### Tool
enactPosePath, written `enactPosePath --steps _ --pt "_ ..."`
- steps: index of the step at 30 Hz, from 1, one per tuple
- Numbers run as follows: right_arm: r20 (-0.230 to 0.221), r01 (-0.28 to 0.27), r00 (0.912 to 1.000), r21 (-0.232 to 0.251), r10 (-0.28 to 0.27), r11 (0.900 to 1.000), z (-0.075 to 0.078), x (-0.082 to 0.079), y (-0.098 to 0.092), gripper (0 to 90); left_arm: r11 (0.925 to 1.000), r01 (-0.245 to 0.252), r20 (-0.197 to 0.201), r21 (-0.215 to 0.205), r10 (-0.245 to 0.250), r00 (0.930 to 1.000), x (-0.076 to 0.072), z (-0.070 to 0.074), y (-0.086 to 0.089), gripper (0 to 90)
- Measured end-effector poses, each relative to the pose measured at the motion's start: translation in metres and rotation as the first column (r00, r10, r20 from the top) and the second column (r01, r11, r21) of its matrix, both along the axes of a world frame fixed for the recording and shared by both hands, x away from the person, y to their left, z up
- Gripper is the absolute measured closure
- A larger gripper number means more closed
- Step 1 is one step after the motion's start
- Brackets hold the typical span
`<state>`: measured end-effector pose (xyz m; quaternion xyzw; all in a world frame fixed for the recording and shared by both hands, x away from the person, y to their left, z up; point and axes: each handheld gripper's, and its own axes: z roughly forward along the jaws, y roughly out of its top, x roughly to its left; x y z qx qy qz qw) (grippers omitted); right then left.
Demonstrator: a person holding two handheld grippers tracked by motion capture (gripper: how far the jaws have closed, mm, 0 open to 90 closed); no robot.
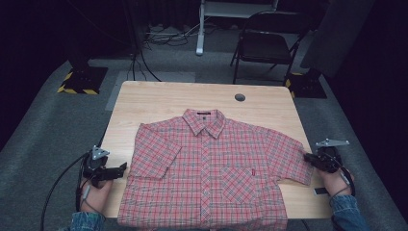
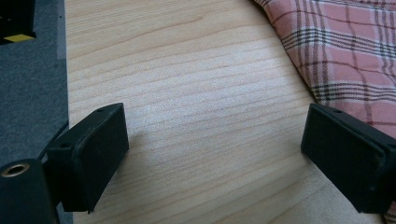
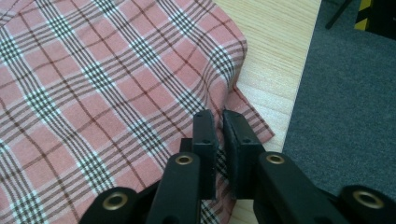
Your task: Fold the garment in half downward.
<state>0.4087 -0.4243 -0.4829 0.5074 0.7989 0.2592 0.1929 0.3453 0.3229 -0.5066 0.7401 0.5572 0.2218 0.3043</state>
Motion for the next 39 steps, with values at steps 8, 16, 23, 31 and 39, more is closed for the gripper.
enactPosePath --steps 8,16,23,31,39 --pt "0.004 0.009 0.9999 -0.002 -0.009 1.0 0.009 0.001 0.001 85.9 1.0 0.0 0.0 0.0 0.0 1.0 0.0 0.0 0.0 7.6" --pt "0.06 -0.008 0.9982 0.004 0.008 1.0 0.034 -0.004 0.007 85.7 1.0 0.001 0.0 0.0 -0.001 1.0 0.0 0.0 0.0 7.6" --pt "0.102 -0.057 0.9933 0.017 0.055 0.998 0.059 -0.008 0.019 85.5 1.0 0.001 0.0 -0.001 -0.001 1.0 0.0 0.0 0.0 7.6" --pt "0.139 -0.146 0.9793 -0.012 0.147 0.989 0.082 -0.012 0.048 85.5 1.0 -0.001 0.0 -0.002 0.001 1.0 0.0 0.0 0.0 7.5" --pt "0.15 -0.198 0.9683 -0.029 0.2 0.98 0.094 -0.013 0.071 85.4 1.0 -0.001 0.0 -0.002 0.001 1.0 0.0 0.0 0.0 7.5"
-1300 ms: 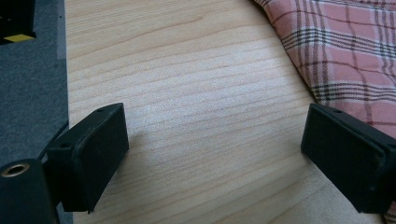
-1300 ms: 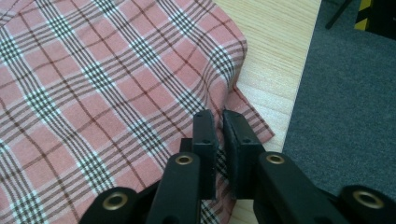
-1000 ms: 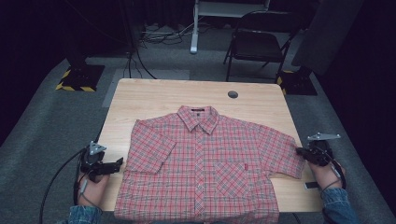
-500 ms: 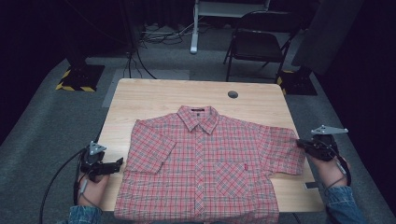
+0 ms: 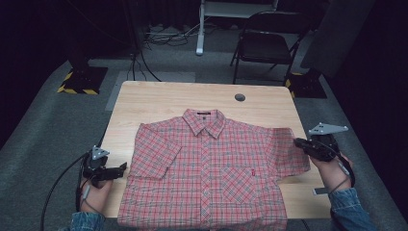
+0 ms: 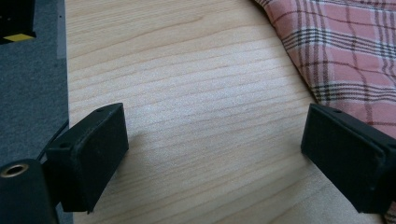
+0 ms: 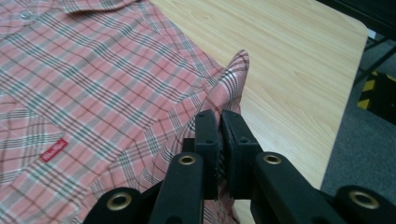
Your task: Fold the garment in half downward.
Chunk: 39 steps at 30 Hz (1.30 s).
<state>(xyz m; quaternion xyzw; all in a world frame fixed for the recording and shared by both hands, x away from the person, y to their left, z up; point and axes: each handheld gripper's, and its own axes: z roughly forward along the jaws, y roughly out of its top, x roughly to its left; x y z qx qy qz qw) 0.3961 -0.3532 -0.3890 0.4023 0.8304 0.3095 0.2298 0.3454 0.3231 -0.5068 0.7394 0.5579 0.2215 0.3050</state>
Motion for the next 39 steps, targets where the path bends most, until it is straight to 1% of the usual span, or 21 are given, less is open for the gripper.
enactPosePath --steps 4,9,16,22,29,33,35,39 --pt "0.004 -0.033 0.9994 -0.013 0.033 0.999 0.006 0.0 0.013 85.2 1.0 0.0 0.0 0.0 0.0 1.0 0.0 0.0 0.0 7.5" --pt "-0.006 -0.06 0.9982 -0.034 0.06 0.998 0.011 0.003 0.028 85.2 1.0 0.0 0.0 0.0 0.0 1.0 0.0 0.0 0.0 7.5" --pt "-0.011 -0.105 0.9945 -0.059 0.104 0.993 0.017 0.005 0.048 85.2 1.0 0.0 0.0 0.0 0.0 1.0 0.0 0.0 0.0 7.5" --pt "-0.01 -0.119 0.9929 -0.057 0.118 0.991 0.021 0.007 0.058 84.9 1.0 0.0 0.0 0.0 0.0 1.0 0.0 0.0 0.0 7.5" --pt "-0.012 -0.131 0.9913 -0.072 0.131 0.989 0.028 0.009 0.067 84.9 1.0 0.0 0.0 0.0 0.0 1.0 0.0 0.0 0.0 7.5" --pt "-0.021 -0.137 0.9905 -0.078 0.136 0.987 0.029 0.011 0.073 84.8 1.0 0.001 0.0 0.0 -0.001 1.0 0.0 0.0 0.0 7.5" --pt "-0.026 -0.138 0.9903 -0.086 0.137 0.987 0.029 0.013 0.077 84.7 1.0 0.001 0.0 0.0 -0.001 1.0 0.0 0.0 0.0 7.5" --pt "-0.037 -0.123 0.9921 -0.103 0.12 0.987 0.032 0.017 0.085 84.7 1.0 0.002 0.0 -0.001 -0.002 1.0 0.0 0.0 0.0 7.5"
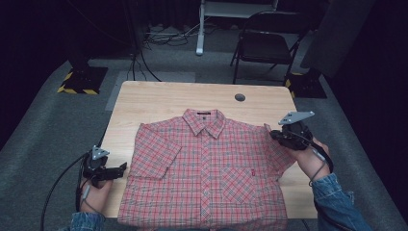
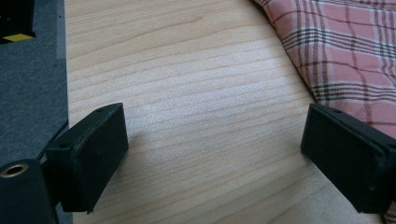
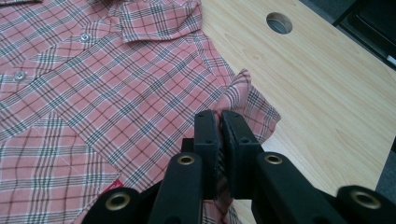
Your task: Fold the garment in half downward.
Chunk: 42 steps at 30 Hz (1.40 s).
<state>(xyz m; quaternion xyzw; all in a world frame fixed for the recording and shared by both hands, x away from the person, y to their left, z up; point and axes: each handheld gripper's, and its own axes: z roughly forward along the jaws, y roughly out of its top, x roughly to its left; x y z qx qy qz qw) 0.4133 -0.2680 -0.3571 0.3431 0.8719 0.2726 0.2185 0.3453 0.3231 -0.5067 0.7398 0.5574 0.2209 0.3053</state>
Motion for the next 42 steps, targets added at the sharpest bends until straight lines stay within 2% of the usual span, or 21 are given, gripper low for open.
enactPosePath --steps 12,20,26,39,41,42 --pt "-0.009 -0.024 0.9997 -0.012 0.023 1.0 0.003 0.006 0.022 84.5 1.0 0.003 -0.001 0.0 -0.003 1.0 0.0 0.0 0.0 7.6" --pt "-0.017 -0.03 0.9994 -0.004 0.03 1.0 0.005 0.009 0.028 84.2 1.0 0.004 0.0 -0.001 -0.004 1.0 0.0 0.0 0.0 7.6" --pt "-0.036 -0.04 0.9985 0.034 0.041 0.999 0.004 0.014 0.033 84.0 1.0 0.006 0.0 -0.002 -0.006 1.0 0.0 0.0 0.0 7.7" --pt "-0.076 -0.069 0.9945 0.054 0.073 0.996 -0.009 0.017 0.055 83.6 1.0 0.006 0.0 -0.003 -0.006 1.0 0.0 0.0 0.0 7.7" --pt "-0.088 -0.073 0.9929 0.068 0.079 0.995 -0.013 0.018 0.059 82.0 1.0 0.006 0.0 -0.003 -0.006 1.0 0.0 0.0 0.0 7.7" --pt "-0.096 -0.077 0.9918 0.081 0.084 0.994 -0.015 0.018 0.061 77.6 1.0 0.006 0.0 -0.003 -0.006 1.0 0.0 0.0 0.0 7.7"
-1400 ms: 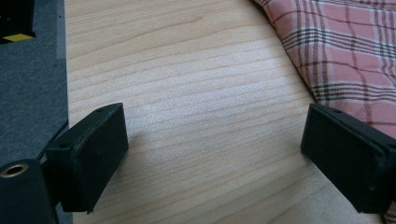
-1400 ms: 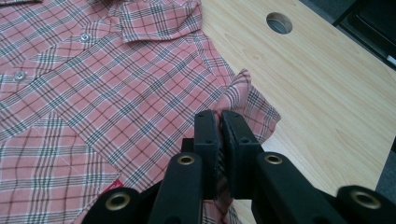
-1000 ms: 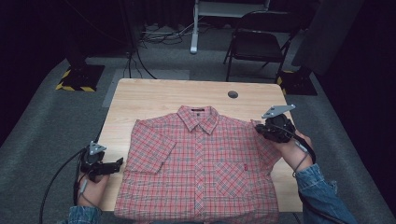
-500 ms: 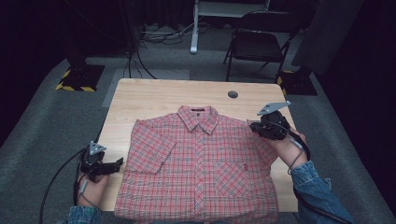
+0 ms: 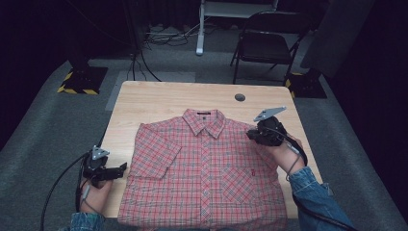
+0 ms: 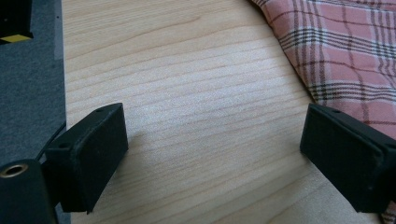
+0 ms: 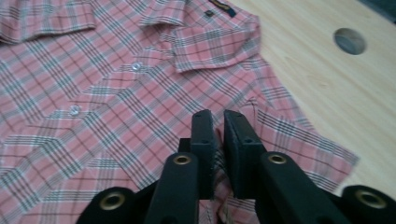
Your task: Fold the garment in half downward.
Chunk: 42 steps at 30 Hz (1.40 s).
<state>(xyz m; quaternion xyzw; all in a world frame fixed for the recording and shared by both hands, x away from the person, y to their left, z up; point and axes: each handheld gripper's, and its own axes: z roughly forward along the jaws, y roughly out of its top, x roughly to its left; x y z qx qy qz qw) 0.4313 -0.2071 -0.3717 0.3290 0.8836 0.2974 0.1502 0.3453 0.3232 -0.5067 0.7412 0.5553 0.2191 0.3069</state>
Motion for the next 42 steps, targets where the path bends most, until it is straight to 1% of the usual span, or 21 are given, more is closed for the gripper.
enactPosePath --steps 1,2,3,5,6,7,11,12,14,16,18,19,20,23,26,28,30,31,35,38,42 --pt "-0.01 -0.005 0.9999 0.024 0.005 1.0 -0.002 0.0 0.002 68.9 1.0 0.0 0.0 0.0 0.0 1.0 0.0 0.0 0.0 7.7" --pt "-0.004 -0.005 1.0 0.051 0.005 0.999 -0.003 0.001 0.004 62.1 1.0 0.0 0.0 0.0 0.0 1.0 0.0 0.0 0.0 7.7" --pt "0.006 -0.007 1.0 0.062 0.006 0.998 -0.003 0.0 0.005 60.0 1.0 0.0 0.0 0.0 0.0 1.0 0.0 0.0 0.0 7.7" --pt "0.032 -0.015 0.9994 0.08 0.012 0.997 0.0 -0.001 0.004 50.0 1.0 0.0 0.0 0.0 0.0 1.0 0.0 0.0 0.0 7.7" --pt "0.039 -0.01 0.9992 0.093 0.006 0.996 0.001 -0.002 0.002 48.8 1.0 0.0 0.0 0.0 0.0 1.0 0.0 0.0 0.0 7.7" --pt "0.039 -0.01 0.9992 0.093 0.006 0.996 0.001 -0.002 0.002 48.8 1.0 0.0 0.0 0.0 0.0 1.0 0.0 0.0 0.0 7.7" --pt "0.061 0.001 0.9981 0.119 -0.008 0.993 0.004 -0.005 -0.01 39.9 1.0 0.0 0.0 0.0 0.0 1.0 0.0 0.0 0.0 7.7" --pt "0.072 -0.001 0.9974 0.12 -0.008 0.993 0.004 -0.005 -0.013 38.1 1.0 0.0 0.0 0.0 0.0 1.0 0.0 0.0 0.0 7.7" --pt "0.076 -0.001 0.9971 0.128 -0.008 0.992 0.004 -0.007 -0.017 36.2 1.0 0.0 0.0 0.0 0.0 1.0 0.0 0.0 0.0 7.7" --pt "0.099 -0.004 0.9951 0.126 -0.009 0.992 0.003 -0.008 -0.022 32.0 1.0 0.0 0.0 0.0 0.0 1.0 0.0 0.0 0.0 7.8" --pt "0.105 -0.003 0.9945 0.124 -0.01 0.992 0.003 -0.009 -0.024 31.4 1.0 0.0 0.0 0.0 0.0 1.0 0.0 0.0 0.0 7.7" --pt "0.119 -0.001 0.9928 0.122 -0.013 0.993 0.002 -0.01 -0.029 28.9 1.0 0.0 0.0 0.0 0.0 1.0 0.0 0.0 0.0 7.7" --pt "0.124 0.004 0.9921 0.121 -0.02 0.993 0.003 -0.011 -0.032 28.9 1.0 0.0 0.0 0.0 0.0 1.0 0.0 0.0 0.0 7.7" --pt "0.134 0.015 0.9905 0.128 -0.033 0.992 0.003 -0.014 -0.04 27.3 1.0 0.001 0.0 0.0 -0.001 1.0 0.0 0.0 0.0 7.7" --pt "0.146 0.022 0.9885 0.122 -0.04 0.992 0.002 -0.016 -0.046 25.2 1.0 0.0 0.0 0.0 0.0 1.0 0.0 0.0 0.0 7.7" --pt "0.164 0.03 0.9853 0.113 -0.048 0.993 0.001 -0.02 -0.056 23.0 1.0 0.001 0.0 0.0 -0.001 1.0 0.0 0.0 0.0 7.7" --pt "0.168 0.035 0.9844 0.112 -0.054 0.993 0.001 -0.022 -0.063 22.8 1.0 0.001 0.0 0.0 -0.001 1.0 0.0 0.0 0.0 7.7" --pt "0.168 0.035 0.9844 0.112 -0.054 0.993 0.001 -0.022 -0.063 22.8 1.0 0.001 0.0 0.0 -0.001 1.0 0.0 0.0 0.0 7.7" --pt "0.183 0.05 0.9805 0.117 -0.071 0.992 0.001 -0.026 -0.078 22.4 1.0 0.001 0.0 0.0 -0.001 1.0 0.0 0.0 0.0 7.7" --pt "0.195 0.057 0.9776 0.121 -0.08 0.991 0.003 -0.03 -0.086 22.1 1.0 0.001 0.0 0.0 -0.001 1.0 0.0 0.0 0.0 7.7" --pt "0.203 0.065 0.9753 0.114 -0.087 0.991 0.003 -0.035 -0.095 21.7 1.0 0.001 0.0 0.0 -0.001 1.0 0.0 0.0 0.0 7.7"
